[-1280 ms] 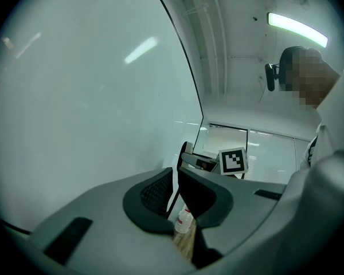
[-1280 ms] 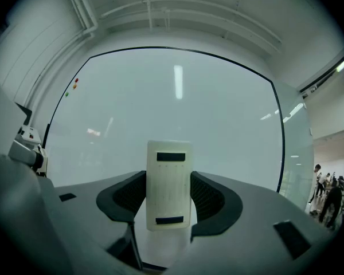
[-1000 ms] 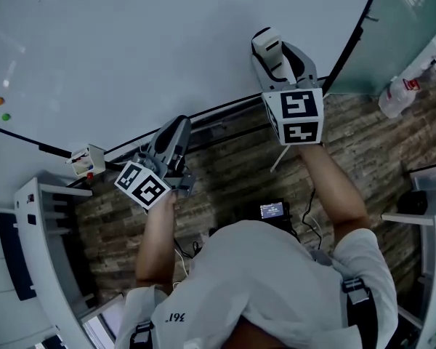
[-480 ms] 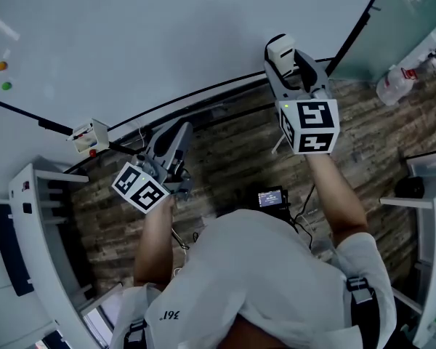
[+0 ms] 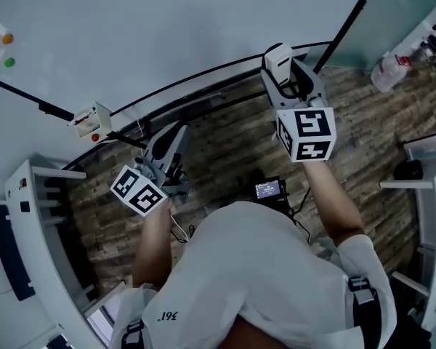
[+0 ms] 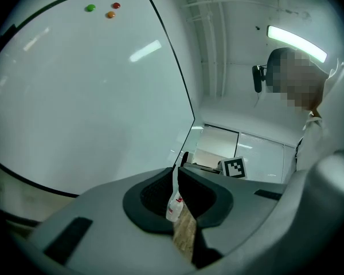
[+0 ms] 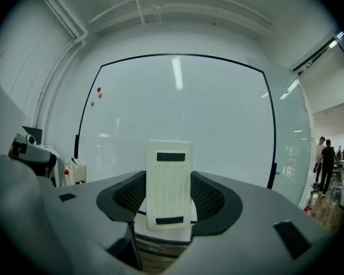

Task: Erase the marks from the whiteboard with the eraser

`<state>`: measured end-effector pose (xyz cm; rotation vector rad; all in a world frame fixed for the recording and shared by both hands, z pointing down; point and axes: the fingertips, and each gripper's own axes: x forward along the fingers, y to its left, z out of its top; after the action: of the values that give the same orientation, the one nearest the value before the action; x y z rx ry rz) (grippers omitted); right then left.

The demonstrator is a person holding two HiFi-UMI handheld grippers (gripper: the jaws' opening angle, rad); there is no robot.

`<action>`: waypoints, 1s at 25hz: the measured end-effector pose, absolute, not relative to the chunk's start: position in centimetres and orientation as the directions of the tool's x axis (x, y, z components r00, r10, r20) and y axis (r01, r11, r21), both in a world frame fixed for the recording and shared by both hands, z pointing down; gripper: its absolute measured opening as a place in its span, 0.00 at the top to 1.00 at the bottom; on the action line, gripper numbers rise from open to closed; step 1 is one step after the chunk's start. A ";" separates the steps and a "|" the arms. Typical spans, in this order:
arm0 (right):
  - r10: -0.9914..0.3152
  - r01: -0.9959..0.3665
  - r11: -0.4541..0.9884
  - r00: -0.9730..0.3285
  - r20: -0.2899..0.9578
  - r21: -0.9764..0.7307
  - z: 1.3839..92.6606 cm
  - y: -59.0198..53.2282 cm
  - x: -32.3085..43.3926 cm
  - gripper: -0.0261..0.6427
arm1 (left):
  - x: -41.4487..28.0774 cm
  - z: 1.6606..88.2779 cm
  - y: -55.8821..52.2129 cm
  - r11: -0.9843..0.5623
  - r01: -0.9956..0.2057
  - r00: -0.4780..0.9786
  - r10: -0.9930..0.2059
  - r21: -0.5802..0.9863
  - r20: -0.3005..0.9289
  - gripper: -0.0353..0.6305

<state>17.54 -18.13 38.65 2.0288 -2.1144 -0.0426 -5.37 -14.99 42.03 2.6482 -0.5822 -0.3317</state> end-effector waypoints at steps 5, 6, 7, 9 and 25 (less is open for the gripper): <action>-0.985 -0.987 0.060 -0.035 0.166 0.146 40.5 -15.7 15.7 0.58 | -6.4 42.5 -13.2 -0.835 -0.334 0.893 -0.429 0.437 -0.138 0.89; -0.984 -0.988 0.060 -0.036 0.173 0.140 40.9 -15.2 15.5 0.57 | -6.6 42.6 -12.9 -0.835 -0.332 0.894 -0.427 0.439 -0.136 0.89; -0.983 -0.989 0.060 -0.035 0.178 0.135 41.2 -14.8 15.3 0.58 | -6.7 42.8 -12.5 -0.834 -0.331 0.895 -0.426 0.441 -0.135 0.89; -0.982 -0.991 0.054 -0.031 0.185 0.122 41.6 -13.9 15.3 0.58 | -6.9 43.1 -12.0 -0.833 -0.328 0.896 -0.424 0.445 -0.133 0.89; -0.963 -0.995 0.072 -0.051 0.263 0.071 45.9 -8.6 14.0 0.57 | -7.1 45.9 -7.6 -0.818 -0.310 0.907 -0.407 0.484 -0.107 0.89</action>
<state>13.99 -8.56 45.90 1.9798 -2.1081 0.1891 -7.13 -7.61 45.90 2.6015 -0.5184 -0.2832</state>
